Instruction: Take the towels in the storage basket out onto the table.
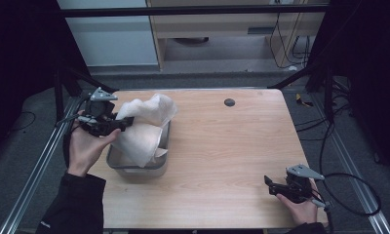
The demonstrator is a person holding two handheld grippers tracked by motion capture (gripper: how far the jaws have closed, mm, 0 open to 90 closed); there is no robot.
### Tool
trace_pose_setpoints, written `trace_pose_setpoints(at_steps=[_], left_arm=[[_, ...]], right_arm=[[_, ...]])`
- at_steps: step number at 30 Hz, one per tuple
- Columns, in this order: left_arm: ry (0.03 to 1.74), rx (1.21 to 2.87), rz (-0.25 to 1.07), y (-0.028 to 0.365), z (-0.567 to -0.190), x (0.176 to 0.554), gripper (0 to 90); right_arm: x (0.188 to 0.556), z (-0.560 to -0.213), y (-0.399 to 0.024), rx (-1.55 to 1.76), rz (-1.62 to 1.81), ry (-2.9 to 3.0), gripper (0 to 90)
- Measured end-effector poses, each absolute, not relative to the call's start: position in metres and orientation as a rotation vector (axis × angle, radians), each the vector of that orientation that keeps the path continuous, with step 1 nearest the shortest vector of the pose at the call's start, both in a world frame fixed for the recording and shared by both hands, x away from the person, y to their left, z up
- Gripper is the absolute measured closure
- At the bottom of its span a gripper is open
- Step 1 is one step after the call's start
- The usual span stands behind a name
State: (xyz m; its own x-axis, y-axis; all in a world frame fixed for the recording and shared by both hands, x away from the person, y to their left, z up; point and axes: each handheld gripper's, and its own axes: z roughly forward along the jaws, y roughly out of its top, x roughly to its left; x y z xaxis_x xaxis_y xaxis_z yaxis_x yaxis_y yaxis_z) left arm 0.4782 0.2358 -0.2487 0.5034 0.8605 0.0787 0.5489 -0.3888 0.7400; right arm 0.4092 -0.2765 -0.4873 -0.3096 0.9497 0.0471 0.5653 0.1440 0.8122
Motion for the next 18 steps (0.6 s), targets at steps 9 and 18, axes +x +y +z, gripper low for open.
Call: trace_pose_setpoints(at_steps=[9, 18], left_arm=[[1.1, 2.11, 0.605, 0.225, -0.235, 0.473, 67.3], [1.032, 2.138, 0.592, 0.21, -0.225, 0.465, 67.3]], right_arm=[[0.409, -0.487, -0.277, 1.441, 1.04, 1.937, 11.9], [0.409, -0.486, -0.277, 1.447, 1.047, 1.934, 11.9]])
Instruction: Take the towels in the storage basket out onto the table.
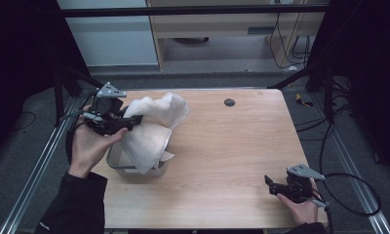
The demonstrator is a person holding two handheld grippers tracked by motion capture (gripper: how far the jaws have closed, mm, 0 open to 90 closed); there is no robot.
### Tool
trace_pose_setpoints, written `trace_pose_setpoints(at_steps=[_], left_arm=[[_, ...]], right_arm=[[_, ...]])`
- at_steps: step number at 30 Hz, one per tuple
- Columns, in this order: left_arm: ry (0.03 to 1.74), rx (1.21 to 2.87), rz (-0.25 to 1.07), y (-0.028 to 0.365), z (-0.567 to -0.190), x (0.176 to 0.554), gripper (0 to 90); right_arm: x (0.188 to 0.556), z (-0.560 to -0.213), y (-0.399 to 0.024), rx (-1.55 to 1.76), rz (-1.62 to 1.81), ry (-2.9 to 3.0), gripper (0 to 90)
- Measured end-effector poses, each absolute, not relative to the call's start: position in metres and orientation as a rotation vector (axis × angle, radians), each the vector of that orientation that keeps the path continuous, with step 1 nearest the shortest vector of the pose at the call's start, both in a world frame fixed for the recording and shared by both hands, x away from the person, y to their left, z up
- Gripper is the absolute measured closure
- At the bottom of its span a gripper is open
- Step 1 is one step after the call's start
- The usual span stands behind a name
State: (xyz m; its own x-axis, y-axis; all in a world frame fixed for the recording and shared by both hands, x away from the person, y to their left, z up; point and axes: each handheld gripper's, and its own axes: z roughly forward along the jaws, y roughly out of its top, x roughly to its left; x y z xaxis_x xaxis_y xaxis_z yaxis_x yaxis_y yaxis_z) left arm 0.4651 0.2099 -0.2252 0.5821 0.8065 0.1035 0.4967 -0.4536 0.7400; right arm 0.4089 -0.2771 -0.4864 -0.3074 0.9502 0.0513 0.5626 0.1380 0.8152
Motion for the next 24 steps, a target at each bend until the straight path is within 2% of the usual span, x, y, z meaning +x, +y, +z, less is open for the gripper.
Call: trace_pose_setpoints(at_steps=[24], left_arm=[[0.84, 2.221, 0.555, 0.149, -0.218, 0.451, 67.3]], right_arm=[[0.408, -0.485, -0.28, 1.441, 1.047, 1.921, 11.9]])
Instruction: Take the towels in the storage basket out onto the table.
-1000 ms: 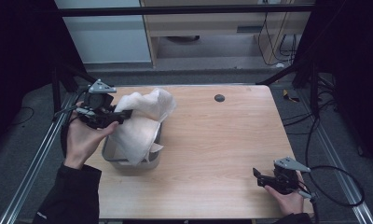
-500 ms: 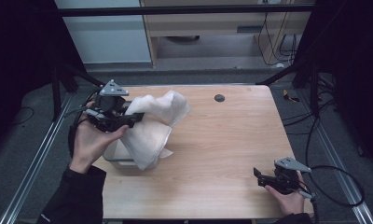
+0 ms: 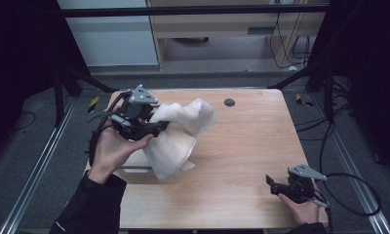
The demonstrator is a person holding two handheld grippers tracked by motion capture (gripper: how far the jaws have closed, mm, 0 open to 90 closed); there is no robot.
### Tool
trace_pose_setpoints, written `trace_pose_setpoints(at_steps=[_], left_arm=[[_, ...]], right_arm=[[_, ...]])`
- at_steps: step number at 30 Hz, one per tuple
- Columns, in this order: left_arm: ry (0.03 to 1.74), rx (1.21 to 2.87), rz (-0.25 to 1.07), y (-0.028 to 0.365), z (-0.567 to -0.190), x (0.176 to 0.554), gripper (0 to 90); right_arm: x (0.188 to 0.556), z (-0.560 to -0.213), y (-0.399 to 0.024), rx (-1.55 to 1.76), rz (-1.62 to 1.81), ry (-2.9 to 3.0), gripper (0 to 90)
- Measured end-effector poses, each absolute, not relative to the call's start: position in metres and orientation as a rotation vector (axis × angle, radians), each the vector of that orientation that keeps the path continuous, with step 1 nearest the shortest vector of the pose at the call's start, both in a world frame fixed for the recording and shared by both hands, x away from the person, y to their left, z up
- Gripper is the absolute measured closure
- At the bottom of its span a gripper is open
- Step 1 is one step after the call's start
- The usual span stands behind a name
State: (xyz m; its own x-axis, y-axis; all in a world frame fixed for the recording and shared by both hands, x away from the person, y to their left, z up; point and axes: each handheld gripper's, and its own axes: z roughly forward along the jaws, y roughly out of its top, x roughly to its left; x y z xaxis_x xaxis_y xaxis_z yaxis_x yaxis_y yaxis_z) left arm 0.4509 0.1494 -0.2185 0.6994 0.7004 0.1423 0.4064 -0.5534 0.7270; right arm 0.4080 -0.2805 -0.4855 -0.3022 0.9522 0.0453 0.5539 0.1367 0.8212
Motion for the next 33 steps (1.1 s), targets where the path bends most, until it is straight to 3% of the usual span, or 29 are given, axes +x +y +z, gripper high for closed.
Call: trace_pose_setpoints(at_steps=[33], left_arm=[[0.753, 2.306, 0.464, 0.076, -0.253, 0.469, 67.2]], right_arm=[[0.406, -0.486, -0.284, 1.453, 1.058, 1.912, 12.3]])
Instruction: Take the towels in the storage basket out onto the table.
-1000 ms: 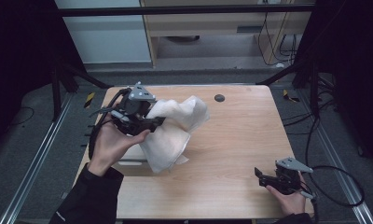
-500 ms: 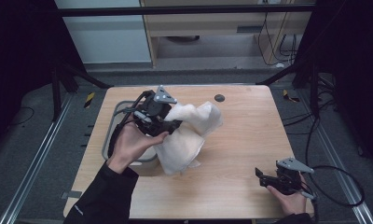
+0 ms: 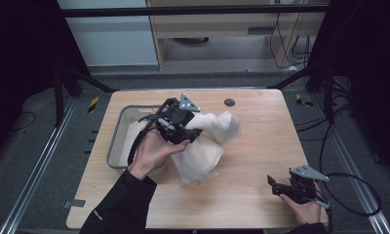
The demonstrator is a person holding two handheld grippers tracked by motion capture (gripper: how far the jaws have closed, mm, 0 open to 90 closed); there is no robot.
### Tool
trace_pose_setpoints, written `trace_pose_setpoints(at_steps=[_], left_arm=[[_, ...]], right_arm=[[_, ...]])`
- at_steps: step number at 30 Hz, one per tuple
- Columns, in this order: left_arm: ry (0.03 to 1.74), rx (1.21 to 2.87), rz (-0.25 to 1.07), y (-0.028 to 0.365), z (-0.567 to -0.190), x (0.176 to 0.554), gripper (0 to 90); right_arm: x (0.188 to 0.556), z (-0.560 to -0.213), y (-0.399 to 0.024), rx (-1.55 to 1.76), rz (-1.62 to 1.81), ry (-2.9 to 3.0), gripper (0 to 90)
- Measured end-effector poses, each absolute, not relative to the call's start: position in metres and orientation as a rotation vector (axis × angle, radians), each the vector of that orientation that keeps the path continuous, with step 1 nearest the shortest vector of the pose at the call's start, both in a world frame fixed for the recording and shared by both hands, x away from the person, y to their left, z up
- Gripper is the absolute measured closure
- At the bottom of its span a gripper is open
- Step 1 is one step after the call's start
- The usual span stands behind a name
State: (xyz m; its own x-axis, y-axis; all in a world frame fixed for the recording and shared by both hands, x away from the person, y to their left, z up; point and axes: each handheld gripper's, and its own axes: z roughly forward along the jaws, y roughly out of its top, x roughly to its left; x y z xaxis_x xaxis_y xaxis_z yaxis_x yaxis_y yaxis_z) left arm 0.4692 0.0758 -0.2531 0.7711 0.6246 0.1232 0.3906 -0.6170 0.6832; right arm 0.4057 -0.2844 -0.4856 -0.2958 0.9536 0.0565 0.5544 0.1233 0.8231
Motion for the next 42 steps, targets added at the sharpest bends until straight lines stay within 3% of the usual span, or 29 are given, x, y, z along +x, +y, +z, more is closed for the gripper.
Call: trace_pose_setpoints(at_steps=[42], left_arm=[[0.793, 2.347, 0.358, 0.035, -0.353, 0.504, 66.2]], right_arm=[[0.405, -0.487, -0.285, 1.422, 1.021, 1.931, 12.6]])
